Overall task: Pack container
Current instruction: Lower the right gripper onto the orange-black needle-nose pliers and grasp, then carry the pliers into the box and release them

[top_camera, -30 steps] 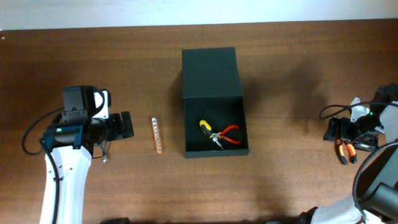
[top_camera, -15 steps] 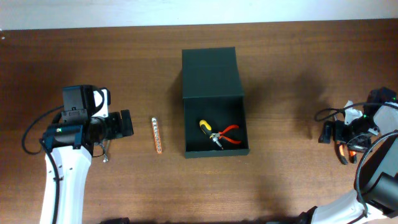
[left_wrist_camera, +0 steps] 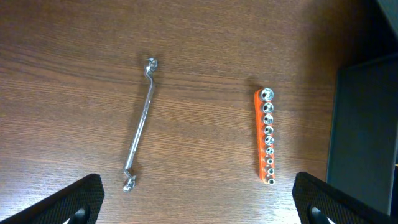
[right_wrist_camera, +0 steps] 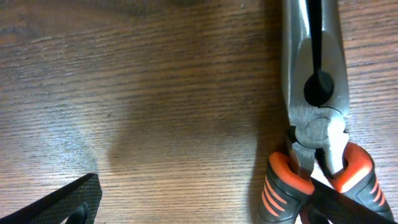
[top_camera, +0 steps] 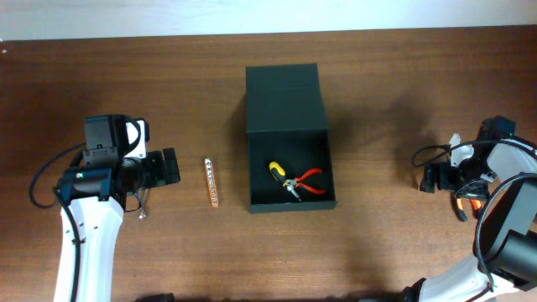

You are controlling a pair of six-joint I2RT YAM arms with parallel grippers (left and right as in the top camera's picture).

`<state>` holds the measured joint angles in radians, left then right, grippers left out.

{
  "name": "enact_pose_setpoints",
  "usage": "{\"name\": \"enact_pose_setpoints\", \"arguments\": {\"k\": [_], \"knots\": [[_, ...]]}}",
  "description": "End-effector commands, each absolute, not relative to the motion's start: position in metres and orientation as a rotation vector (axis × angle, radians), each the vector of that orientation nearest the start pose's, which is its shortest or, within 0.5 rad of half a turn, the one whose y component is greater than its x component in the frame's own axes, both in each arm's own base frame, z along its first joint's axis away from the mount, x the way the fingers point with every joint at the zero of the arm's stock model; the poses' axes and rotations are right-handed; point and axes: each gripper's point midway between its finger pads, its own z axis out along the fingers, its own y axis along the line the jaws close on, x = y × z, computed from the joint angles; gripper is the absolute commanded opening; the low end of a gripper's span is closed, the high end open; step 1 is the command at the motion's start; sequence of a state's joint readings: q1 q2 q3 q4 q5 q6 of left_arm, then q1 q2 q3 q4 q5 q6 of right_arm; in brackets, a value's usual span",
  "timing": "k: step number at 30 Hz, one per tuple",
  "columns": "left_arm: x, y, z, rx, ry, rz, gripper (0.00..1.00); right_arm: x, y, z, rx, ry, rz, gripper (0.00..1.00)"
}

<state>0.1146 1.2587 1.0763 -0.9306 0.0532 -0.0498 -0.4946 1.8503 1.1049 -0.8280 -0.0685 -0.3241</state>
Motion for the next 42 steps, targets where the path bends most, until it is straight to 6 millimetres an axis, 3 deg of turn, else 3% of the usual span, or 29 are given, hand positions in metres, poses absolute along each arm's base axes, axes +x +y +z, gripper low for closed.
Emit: {"name": "enact_pose_setpoints", "arguments": {"k": [1,3,8,13,21,23,28,32,34,35,36,37,40,42], "knots": [[0.301,0.025,0.164,-0.204,2.657,-0.063,0.99,0.275,-0.132,-0.011,0.246,3.119,0.124,0.95],[0.301,0.025,0.164,-0.204,2.658,-0.063,0.99,0.273,-0.131,-0.015,0.247,3.119,0.119,0.89],[0.301,0.025,0.164,-0.204,2.658,-0.063,0.99,0.271,-0.130,-0.020,0.262,3.114,0.117,0.55],[0.301,0.025,0.164,-0.204,2.658,-0.063,0.99,0.273,-0.131,-0.020,0.287,3.101,0.110,0.31],[0.301,0.025,0.164,-0.204,2.658,-0.064,0.99,0.276,-0.132,-0.020,0.297,3.088,0.107,0.13],[0.301,0.025,0.164,-0.204,2.658,-0.064,0.99,0.276,-0.132,-0.020,0.303,3.087,0.107,0.04],[0.301,0.025,0.164,-0.204,2.657,-0.063,0.99,0.280,-0.127,-0.016,0.328,3.079,0.145,0.04],[0.301,0.025,0.164,-0.204,2.657,-0.063,0.99,0.310,-0.114,0.025,0.241,3.063,0.207,0.04],[0.301,0.025,0.164,-0.204,2.657,-0.063,0.99,0.341,-0.099,0.079,0.115,3.031,0.184,0.04],[0.301,0.025,0.164,-0.204,2.657,-0.063,0.99,0.363,-0.082,0.120,-0.006,2.986,0.163,0.04],[0.301,0.025,0.164,-0.204,2.657,-0.063,0.99,0.370,-0.074,0.136,-0.053,2.966,0.156,0.04],[0.301,0.025,0.164,-0.204,2.657,-0.062,0.99,0.380,-0.055,0.165,-0.173,2.924,0.142,0.04],[0.301,0.026,0.164,-0.206,2.656,-0.060,0.99,0.391,0.004,0.226,-0.555,2.788,0.110,0.04],[0.301,0.027,0.165,-0.212,2.655,-0.059,0.99,0.386,0.066,0.258,-0.859,2.654,0.110,0.04]]}}
